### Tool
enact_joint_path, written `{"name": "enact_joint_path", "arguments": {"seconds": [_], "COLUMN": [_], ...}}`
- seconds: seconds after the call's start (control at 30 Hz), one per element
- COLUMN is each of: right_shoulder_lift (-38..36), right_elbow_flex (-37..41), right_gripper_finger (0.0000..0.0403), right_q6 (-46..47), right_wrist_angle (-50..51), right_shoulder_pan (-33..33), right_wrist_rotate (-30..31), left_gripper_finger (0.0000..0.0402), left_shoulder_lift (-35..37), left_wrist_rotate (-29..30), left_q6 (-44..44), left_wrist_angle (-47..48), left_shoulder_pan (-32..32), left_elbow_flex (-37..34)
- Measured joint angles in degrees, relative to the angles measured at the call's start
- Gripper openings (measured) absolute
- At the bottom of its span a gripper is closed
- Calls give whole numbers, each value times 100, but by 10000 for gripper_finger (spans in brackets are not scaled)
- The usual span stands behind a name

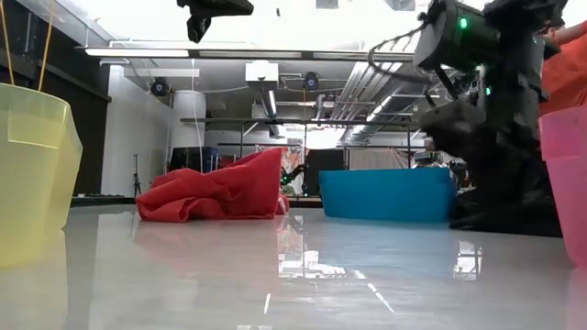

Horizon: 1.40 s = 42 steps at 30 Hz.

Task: Sort spices by type
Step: Move the black towel to the center left of the table

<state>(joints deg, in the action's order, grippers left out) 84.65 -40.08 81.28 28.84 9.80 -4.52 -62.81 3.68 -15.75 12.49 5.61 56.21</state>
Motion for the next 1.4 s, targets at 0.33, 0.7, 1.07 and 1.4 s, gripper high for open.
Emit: {"name": "enact_joint_path", "arguments": {"seconds": [0.33, 0.7, 1.07, 1.4], "right_shoulder_lift": [-805, -797, -615, 584], "right_elbow_flex": [-1201, -722, -87, 20], "right_gripper_finger": [0, 0, 0, 0], "right_q6": [-107, 19, -213, -737], "right_wrist_angle": [2557, 4362, 4193, 3115], "right_shoulder_pan": [-65, -897, -1220, -932], "right_wrist_rotate": [964, 1484, 1495, 440], "left_gripper_finger": [0, 0, 0, 0], "left_shoulder_lift": [0, 0, -1, -1], "left_wrist_rotate": [4, 9, 22, 22], "left_q6": [40, -12, -12, 42], "left_wrist_angle": [13, 10, 10, 13], "left_shoulder_pan": [0, 0, 0, 0], "left_elbow_flex": [0, 0, 0, 0]}}
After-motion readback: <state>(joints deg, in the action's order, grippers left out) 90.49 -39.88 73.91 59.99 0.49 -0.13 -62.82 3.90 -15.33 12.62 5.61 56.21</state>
